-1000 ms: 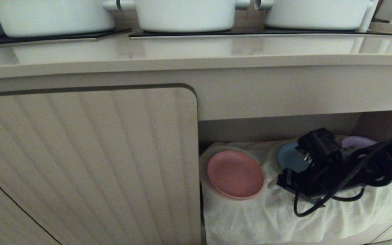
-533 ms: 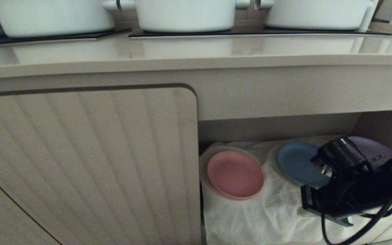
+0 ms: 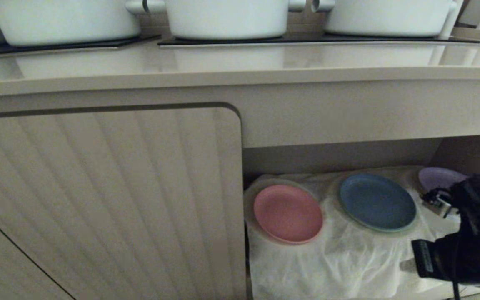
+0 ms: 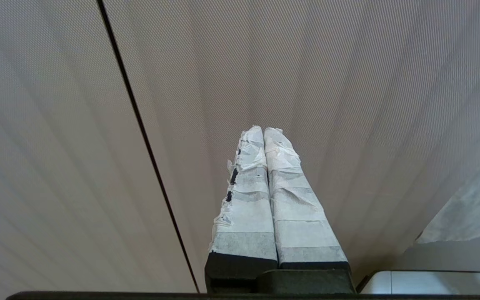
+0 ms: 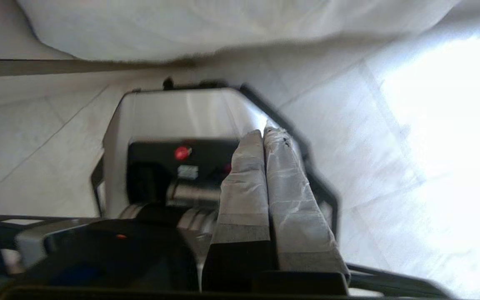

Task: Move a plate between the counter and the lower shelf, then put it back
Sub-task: Pick up the plate in the cupboard

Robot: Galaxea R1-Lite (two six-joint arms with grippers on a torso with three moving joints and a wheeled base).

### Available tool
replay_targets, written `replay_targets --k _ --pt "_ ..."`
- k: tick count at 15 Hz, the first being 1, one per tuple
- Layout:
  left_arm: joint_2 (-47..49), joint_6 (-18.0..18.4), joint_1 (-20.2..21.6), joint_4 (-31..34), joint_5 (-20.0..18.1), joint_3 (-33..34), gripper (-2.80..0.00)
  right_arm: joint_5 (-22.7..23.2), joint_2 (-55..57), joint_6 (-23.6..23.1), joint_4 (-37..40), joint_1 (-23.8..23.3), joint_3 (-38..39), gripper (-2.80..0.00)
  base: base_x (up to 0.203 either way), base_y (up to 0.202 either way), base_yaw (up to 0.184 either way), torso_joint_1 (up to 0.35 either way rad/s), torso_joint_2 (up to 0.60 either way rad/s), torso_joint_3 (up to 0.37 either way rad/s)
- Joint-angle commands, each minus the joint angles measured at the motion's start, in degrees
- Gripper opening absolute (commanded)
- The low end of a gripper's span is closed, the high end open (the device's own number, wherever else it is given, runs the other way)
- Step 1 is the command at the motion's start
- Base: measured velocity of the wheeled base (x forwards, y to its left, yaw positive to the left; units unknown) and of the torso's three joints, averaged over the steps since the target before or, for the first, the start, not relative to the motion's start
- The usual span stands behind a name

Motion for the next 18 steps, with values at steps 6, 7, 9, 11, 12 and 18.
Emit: replay_targets --k 6,7,9,11,12,18 --pt "0.0 0.0 0.0 0.0 0.0 0.0 -2.80 -0.4 -23.4 -11.7 -4.5 -9.0 6.6 -2.80 0.000 0.000 0.000 0.000 0.00 0.000" --pt "0.0 0.0 0.0 0.0 0.0 0.0 -2.80 -0.4 -26.8 -13.6 -6.5 -9.9 9.0 -2.80 0.000 0.000 0.000 0.000 0.00 0.000" --pt "0.0 0.0 0.0 0.0 0.0 0.0 -2.80 -0.9 -33.2 -17.3 -13.5 -11.5 17.0 -2.80 0.000 0.000 0.000 0.000 0.00 0.000" --pt "0.0 0.0 0.0 0.0 0.0 0.0 -2.80 -3.0 -39.1 -19.0 -20.7 -11.7 24.8 -2.80 0.000 0.000 0.000 0.000 0.00 0.000" --pt "0.0 0.0 0.0 0.0 0.0 0.0 -2.80 -3.9 -42.4 -19.5 -23.1 -11.4 27.9 -2.80 0.000 0.000 0.000 0.000 0.00 0.000" --pt "0.0 0.0 0.0 0.0 0.0 0.0 -2.80 -4.9 -61.5 -20.2 -24.5 -11.4 37.1 -2.80 0.000 0.000 0.000 0.000 0.00 0.000"
